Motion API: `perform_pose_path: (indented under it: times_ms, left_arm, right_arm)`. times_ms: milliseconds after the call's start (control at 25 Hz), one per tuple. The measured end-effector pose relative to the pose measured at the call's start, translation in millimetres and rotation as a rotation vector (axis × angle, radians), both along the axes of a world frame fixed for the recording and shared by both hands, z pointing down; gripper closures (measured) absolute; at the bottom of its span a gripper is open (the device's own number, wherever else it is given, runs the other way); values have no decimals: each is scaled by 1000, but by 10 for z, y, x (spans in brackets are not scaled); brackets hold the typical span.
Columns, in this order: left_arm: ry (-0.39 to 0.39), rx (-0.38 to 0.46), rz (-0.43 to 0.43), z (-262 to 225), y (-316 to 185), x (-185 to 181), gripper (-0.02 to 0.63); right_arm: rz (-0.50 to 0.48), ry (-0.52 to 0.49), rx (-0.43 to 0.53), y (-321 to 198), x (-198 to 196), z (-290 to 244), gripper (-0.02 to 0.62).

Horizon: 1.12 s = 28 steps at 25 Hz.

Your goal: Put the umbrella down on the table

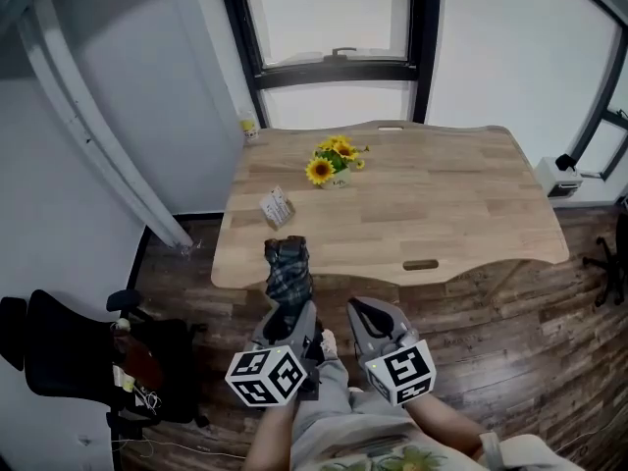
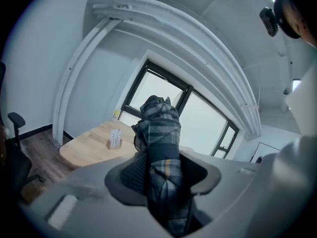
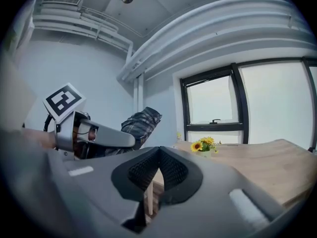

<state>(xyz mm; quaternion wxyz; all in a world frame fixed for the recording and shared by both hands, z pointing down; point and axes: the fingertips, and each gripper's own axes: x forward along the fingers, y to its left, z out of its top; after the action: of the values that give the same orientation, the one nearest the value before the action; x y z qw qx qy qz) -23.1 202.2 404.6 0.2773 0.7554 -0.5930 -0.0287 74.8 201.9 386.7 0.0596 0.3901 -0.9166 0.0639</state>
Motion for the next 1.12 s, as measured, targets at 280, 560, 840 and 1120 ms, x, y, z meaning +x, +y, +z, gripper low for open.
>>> perform_pose_path:
  times_ms: [280, 560, 840, 1120]
  left_arm:
    - [12, -9, 8, 75, -295, -85, 417]
    - [26, -18, 15, 149, -804, -217, 416]
    - [39, 1, 30, 49, -1422, -388, 417]
    - [48, 15, 54, -27, -1930, -549, 417]
  right_arm:
    - [9, 3, -10, -288, -79, 82, 595]
    - [16, 6, -7, -790, -215, 100, 595]
    - [36, 10, 13, -1389, -386, 5, 595]
    - [44, 13, 22, -1861, -593, -39, 595]
